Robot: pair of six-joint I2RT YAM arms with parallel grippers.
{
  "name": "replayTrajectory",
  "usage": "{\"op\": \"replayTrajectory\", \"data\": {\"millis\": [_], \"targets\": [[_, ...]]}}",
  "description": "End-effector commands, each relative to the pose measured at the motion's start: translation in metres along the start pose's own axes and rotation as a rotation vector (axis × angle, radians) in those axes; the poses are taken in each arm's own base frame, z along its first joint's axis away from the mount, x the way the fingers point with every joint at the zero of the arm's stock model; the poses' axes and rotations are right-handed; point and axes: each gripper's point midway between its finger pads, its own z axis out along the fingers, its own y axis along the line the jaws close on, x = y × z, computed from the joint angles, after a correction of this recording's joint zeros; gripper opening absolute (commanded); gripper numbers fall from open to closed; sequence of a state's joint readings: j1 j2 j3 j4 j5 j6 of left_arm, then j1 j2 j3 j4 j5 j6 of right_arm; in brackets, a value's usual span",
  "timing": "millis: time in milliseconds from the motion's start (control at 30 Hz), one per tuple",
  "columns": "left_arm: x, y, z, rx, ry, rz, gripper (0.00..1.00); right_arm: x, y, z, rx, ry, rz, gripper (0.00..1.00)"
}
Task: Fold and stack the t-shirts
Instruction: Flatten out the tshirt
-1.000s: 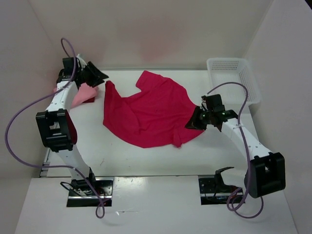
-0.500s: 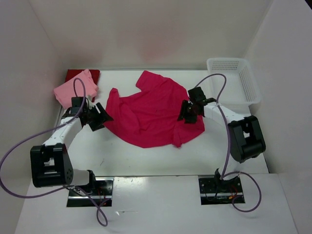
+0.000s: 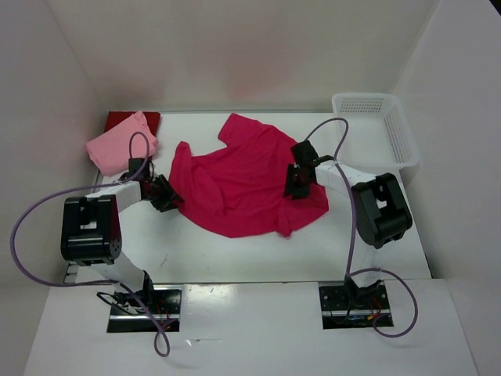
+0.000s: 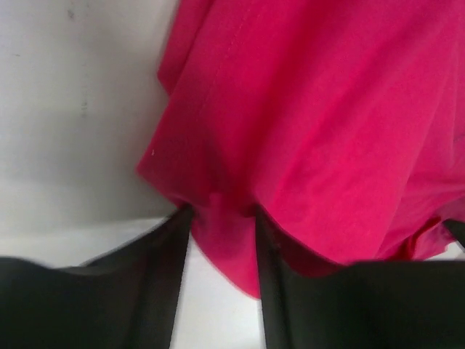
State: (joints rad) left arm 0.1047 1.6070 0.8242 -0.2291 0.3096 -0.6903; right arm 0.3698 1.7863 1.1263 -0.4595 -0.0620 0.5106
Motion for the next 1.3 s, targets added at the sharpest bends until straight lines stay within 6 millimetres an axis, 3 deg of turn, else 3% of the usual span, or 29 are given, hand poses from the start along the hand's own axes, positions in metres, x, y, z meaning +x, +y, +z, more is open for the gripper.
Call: {"op": "replayTrajectory", "data": {"millis": [0,100,200,300,400,500,567,667,733,767,800,867,900,933,1000,1033,1067,1100,1133,1167,1233,1267], "targets": [[-0.014,-0.016,0.010,0.036,-0.029,0.016,0.40,-0.013,0.003,0.004,0.018,-0.033,-0.018,0.38],[-0.013,-0.021,0.018,0.029,-0.022,0.021,0.23,-0.016,0.005,0.003,0.013,-0.041,-0.019,0.35],[-0.017,-0.022,0.017,0.028,-0.034,0.015,0.10,-0.011,0.018,0.001,-0.015,-0.024,-0.039,0.47],[-0.022,-0.037,0.002,0.057,-0.065,0.037,0.01,-0.008,0.027,0.002,-0.025,-0.020,-0.060,0.50],[-0.032,-0.054,-0.022,0.073,-0.087,0.070,0.00,-0.008,0.027,0.007,-0.017,-0.008,-0.059,0.37],[-0.032,-0.058,-0.041,0.052,-0.080,0.101,0.00,-0.011,0.029,0.007,-0.017,-0.007,-0.059,0.24],[-0.036,-0.065,-0.058,0.057,-0.107,0.126,0.00,-0.012,0.027,0.007,-0.007,-0.014,-0.059,0.06],[-0.029,-0.061,-0.084,0.005,-0.092,0.162,0.00,-0.016,0.030,-0.011,-0.020,-0.035,-0.069,0.00],[-0.041,-0.069,-0.104,-0.010,-0.136,0.220,0.00,-0.014,0.027,-0.028,-0.026,-0.067,-0.070,0.00],[-0.037,-0.058,-0.111,-0.072,-0.113,0.227,0.00,-0.012,0.026,-0.034,-0.027,-0.069,-0.070,0.00],[-0.043,-0.061,-0.122,-0.090,-0.131,0.250,0.00,-0.004,0.021,-0.036,-0.022,-0.061,-0.061,0.00],[-0.031,-0.039,-0.124,-0.189,-0.053,0.289,0.04,0.002,0.017,-0.044,-0.030,-0.074,-0.061,0.00],[-0.029,-0.031,-0.126,-0.226,-0.040,0.300,0.11,0.005,0.015,-0.040,-0.022,-0.061,-0.061,0.15],[-0.025,-0.020,-0.125,-0.267,-0.024,0.308,0.20,0.009,0.015,-0.034,-0.022,-0.038,-0.060,0.23],[-0.024,-0.008,-0.123,-0.326,-0.041,0.317,0.49,0.001,0.022,-0.029,-0.041,-0.040,-0.073,0.36],[-0.026,-0.009,-0.122,-0.322,-0.051,0.319,0.74,0.004,0.025,-0.021,-0.053,-0.008,-0.084,0.38],[-0.031,-0.016,-0.119,-0.299,-0.065,0.311,0.81,-0.002,0.036,-0.022,-0.079,-0.014,-0.102,0.40],[-0.032,-0.022,-0.114,-0.267,-0.060,0.300,0.83,-0.004,0.038,-0.020,-0.080,-0.014,-0.103,0.41],[-0.046,-0.032,-0.110,-0.231,-0.123,0.304,0.84,-0.005,0.040,-0.016,-0.087,-0.003,-0.113,0.41],[-0.047,-0.031,-0.102,-0.227,-0.129,0.280,0.86,-0.009,0.045,-0.016,-0.101,-0.007,-0.129,0.41],[-0.050,-0.040,-0.080,-0.169,-0.098,0.269,0.86,-0.011,0.046,-0.009,-0.096,0.002,-0.138,0.41],[-0.043,-0.033,-0.061,-0.172,-0.045,0.258,0.86,-0.009,0.044,-0.001,-0.087,0.017,-0.146,0.42]]}}
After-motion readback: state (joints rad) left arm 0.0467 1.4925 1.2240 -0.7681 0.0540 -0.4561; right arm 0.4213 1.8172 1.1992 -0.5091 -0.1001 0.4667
